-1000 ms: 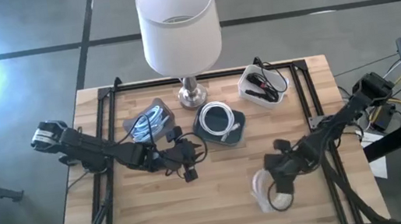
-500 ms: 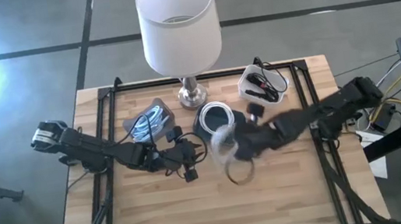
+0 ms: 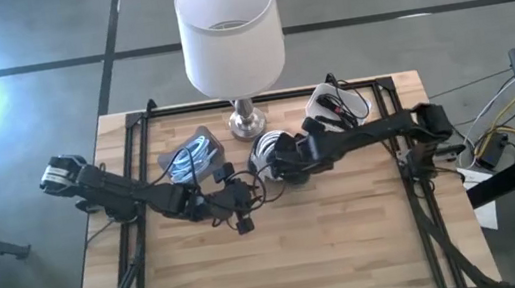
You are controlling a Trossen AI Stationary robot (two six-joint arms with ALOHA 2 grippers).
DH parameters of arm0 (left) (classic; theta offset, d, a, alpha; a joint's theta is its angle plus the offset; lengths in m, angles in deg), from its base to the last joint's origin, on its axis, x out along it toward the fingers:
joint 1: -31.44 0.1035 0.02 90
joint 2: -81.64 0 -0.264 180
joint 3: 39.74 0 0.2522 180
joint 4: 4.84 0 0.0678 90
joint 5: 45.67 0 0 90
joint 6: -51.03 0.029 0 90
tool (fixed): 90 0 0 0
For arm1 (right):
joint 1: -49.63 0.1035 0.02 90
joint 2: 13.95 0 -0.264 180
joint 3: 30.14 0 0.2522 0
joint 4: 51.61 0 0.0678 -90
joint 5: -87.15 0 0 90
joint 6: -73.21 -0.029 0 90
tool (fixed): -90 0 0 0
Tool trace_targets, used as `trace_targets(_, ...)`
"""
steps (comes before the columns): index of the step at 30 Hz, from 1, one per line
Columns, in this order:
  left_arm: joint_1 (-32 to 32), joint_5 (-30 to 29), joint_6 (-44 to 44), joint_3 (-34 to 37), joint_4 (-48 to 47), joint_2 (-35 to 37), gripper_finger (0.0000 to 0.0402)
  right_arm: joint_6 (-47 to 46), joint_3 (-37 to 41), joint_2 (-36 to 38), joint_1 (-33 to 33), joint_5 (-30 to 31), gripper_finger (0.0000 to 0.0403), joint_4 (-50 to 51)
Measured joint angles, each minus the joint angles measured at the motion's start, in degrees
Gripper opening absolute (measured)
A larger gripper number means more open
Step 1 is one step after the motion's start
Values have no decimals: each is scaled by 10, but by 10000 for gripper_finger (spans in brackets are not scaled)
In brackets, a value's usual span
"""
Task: Pick & Place USB Port
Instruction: Put the white hdmi cable into the blue bin
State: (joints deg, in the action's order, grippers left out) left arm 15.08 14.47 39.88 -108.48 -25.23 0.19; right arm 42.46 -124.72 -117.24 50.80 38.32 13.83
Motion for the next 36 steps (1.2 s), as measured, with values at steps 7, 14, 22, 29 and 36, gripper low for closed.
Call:
trace_targets(7,0,0,0,7,0,0,117,-80,-4,-29,-30,26,38,63)
trace_targets(14,0,0,0,10,0,0,117,-85,-4,-9,-33,42,38,69)
trace_targets(22,0,0,0,10,2,0,117,-128,0,5,-42,65,38,76)
trace_targets(29,0,0,0,10,3,0,117,-158,24,-9,-43,27,47,76)
trace_targets(36,0,0,0,10,6,0,117,-149,27,-15,-43,28,85,76)
